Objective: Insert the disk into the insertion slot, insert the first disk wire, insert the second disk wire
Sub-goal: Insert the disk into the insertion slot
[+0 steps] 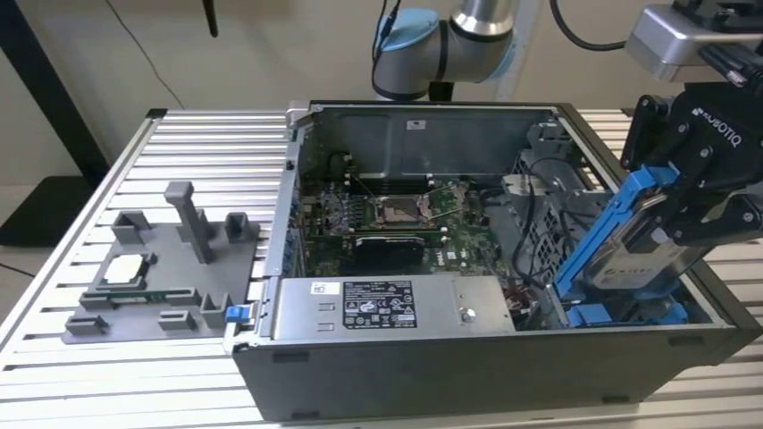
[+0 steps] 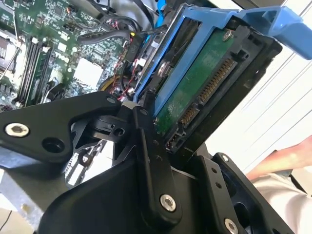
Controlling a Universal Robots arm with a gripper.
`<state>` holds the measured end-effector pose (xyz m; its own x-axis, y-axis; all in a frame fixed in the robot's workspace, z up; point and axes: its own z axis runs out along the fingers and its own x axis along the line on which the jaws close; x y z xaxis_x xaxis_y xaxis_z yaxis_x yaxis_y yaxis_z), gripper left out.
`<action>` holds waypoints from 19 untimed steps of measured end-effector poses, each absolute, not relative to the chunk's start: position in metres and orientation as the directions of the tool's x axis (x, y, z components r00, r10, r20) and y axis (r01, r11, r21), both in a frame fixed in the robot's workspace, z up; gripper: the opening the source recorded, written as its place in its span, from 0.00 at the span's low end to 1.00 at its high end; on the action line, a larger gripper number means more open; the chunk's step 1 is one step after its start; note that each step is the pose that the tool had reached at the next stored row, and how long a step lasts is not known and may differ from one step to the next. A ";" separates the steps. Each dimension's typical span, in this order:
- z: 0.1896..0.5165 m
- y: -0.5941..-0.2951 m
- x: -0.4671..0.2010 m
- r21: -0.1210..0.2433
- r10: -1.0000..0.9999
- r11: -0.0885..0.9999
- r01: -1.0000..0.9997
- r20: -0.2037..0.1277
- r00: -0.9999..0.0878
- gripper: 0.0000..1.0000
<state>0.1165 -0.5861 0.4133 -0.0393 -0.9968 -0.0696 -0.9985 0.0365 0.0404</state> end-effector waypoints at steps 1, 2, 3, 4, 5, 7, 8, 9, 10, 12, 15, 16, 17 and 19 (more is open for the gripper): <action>0.413 -0.586 0.117 0.040 -0.997 0.036 -0.999 -0.070 -0.039 0.00; 0.412 -0.586 0.117 0.040 -0.997 0.036 -0.999 -0.070 -0.039 0.00; 0.411 -0.586 0.117 0.040 -0.997 0.036 -0.999 -0.070 -0.039 0.00; 0.410 -0.586 0.117 0.040 -0.997 0.037 -0.999 -0.070 -0.039 0.00; 0.409 -0.586 0.117 0.040 -0.997 0.037 -0.999 -0.070 -0.039 0.00; 0.407 -0.586 0.117 0.040 -0.997 0.037 -0.999 -0.070 -0.039 0.00; 0.405 -0.586 0.117 0.040 -0.997 0.037 -0.999 -0.070 -0.039 0.00; 0.403 -0.586 0.117 0.040 -0.997 0.036 -0.999 -0.070 -0.039 0.00; 0.401 -0.586 0.117 0.040 -0.997 0.036 -0.999 -0.070 -0.039 0.00; 0.398 -0.586 0.117 0.040 -0.997 0.036 -0.999 -0.070 -0.039 0.00; 0.392 -0.586 0.117 0.040 -0.997 0.036 -0.999 -0.070 -0.039 0.00; 0.391 -0.586 0.117 0.040 -0.997 0.036 -0.999 -0.070 -0.039 0.00; 0.389 -0.586 0.117 0.040 -0.997 0.036 -0.999 -0.070 -0.039 0.00; 0.385 -0.586 0.117 0.040 -0.997 0.036 -0.999 -0.070 -0.039 0.00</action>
<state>0.1171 -0.5862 0.3852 -0.0392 -0.9968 -0.0698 -0.9985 0.0365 0.0401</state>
